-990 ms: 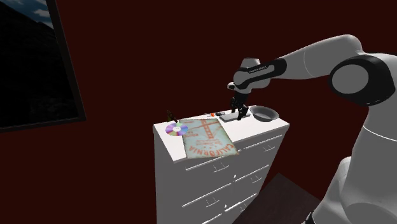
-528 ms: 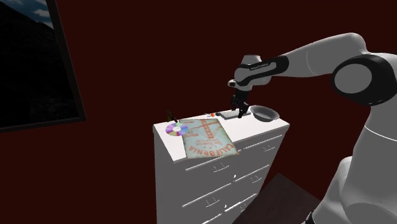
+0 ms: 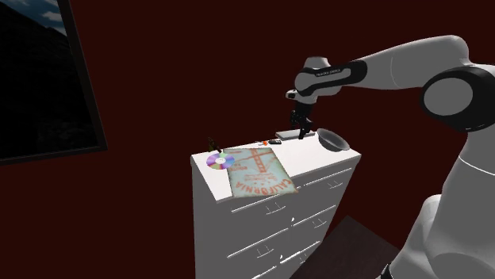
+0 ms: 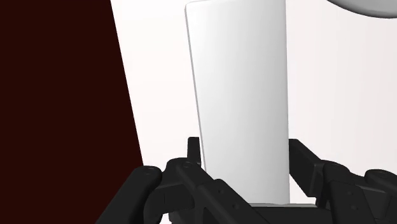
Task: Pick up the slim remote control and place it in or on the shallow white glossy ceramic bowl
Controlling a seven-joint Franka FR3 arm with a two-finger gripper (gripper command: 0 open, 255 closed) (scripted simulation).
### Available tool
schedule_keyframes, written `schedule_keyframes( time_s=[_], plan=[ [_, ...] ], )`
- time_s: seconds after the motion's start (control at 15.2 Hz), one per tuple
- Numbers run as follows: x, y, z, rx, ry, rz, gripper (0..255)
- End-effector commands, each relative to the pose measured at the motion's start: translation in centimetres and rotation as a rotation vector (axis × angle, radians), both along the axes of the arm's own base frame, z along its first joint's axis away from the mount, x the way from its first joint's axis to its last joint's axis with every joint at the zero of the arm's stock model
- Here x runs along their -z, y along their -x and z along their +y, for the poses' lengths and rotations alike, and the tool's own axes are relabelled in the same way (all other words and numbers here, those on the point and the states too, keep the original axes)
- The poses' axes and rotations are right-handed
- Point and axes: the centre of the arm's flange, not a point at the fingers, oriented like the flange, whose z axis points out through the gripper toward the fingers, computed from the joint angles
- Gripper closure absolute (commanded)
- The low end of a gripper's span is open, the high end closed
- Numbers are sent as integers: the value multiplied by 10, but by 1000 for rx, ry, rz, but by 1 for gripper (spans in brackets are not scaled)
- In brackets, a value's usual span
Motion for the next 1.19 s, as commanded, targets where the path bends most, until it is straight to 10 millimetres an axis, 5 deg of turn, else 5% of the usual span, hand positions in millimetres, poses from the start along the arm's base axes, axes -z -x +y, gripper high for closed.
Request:
schedule_keyframes(
  time_s=[0.0,0.73,1.12],
  plan=[
    [-10,1,0,0,0,0,255],
    [-64,1,0,0,0,0,255],
    [-64,48,-64,0,0,0,255]
  ],
)
